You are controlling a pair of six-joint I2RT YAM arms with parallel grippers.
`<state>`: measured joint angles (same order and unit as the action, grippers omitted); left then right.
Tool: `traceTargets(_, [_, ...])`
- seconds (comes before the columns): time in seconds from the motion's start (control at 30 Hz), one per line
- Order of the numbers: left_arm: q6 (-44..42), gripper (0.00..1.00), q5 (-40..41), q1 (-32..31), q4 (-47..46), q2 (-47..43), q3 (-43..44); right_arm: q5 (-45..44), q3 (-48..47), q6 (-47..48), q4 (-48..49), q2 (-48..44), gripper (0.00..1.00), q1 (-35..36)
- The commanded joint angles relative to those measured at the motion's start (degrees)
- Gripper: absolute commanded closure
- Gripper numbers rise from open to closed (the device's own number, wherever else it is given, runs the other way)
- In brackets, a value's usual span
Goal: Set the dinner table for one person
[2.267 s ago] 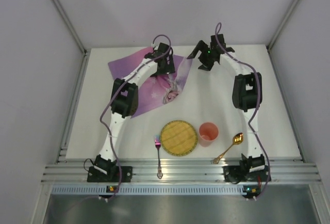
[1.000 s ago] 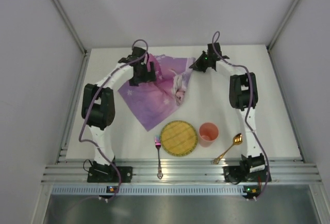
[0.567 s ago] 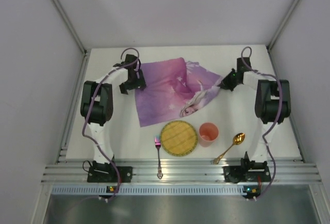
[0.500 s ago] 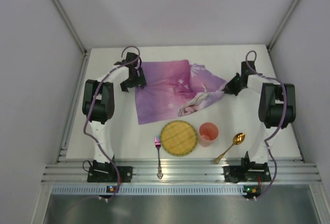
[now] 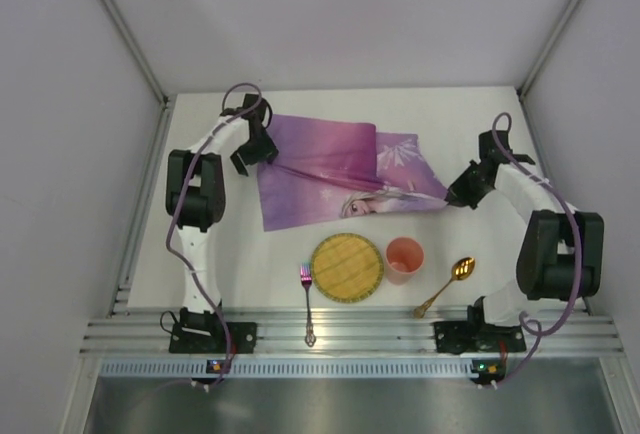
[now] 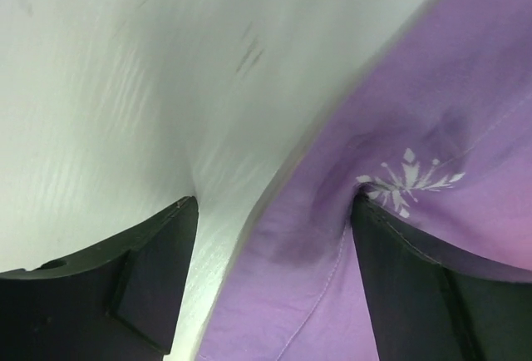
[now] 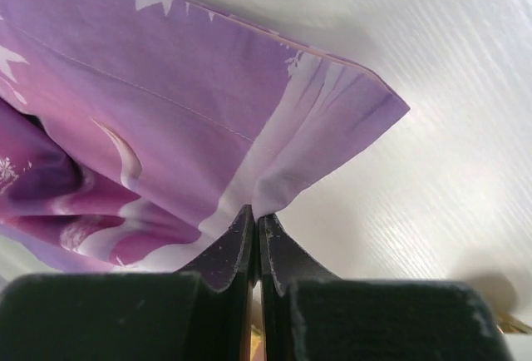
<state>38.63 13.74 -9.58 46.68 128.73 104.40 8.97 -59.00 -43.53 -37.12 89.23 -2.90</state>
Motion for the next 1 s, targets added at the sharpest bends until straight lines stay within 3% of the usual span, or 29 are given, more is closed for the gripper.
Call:
traceTargets(0.0, [7.9, 0.2, 11.1, 2.5, 7.1, -3.1, -7.1, -8.8, 0.0, 1.3, -10.2, -6.0, 1.0, -1.2])
traceTargets(0.1, [6.5, 0.07, 6.7, 3.3, 2.7, -5.4, -9.0, -10.5, 1.7, 2.7, -9.1, -8.2, 1.0, -1.7])
traceTargets(0.2, [3.7, 0.03, 3.0, 3.0, 5.5, -4.4, -4.5, -5.9, 2.1, 4.7, -5.4, -4.3, 1.0, -1.9])
traceTargets(0.33, [2.6, 0.02, 4.1, -0.5, 7.2, -10.5, -6.0, -0.6, 2.7, 4.5, -2.7, 2.3, 1.0, -1.6])
traceTargets(0.57, [4.1, 0.04, -2.9, -5.2, 7.5, -27.6, -19.4, -0.2, 4.0, 4.3, -0.8, 2.0, 1.0, -0.2])
traceTargets(0.7, [6.5, 0.07, -6.3, -7.8, 7.7, -32.0, -29.0, 0.8, 3.2, 5.1, -0.8, 2.7, 1.0, 0.1])
traceTargets(0.97, [9.4, 0.08, -12.5, -13.0, 8.1, -33.7, -39.4, 1.3, 2.8, 6.2, -0.3, 5.1, 1.0, 0.8])
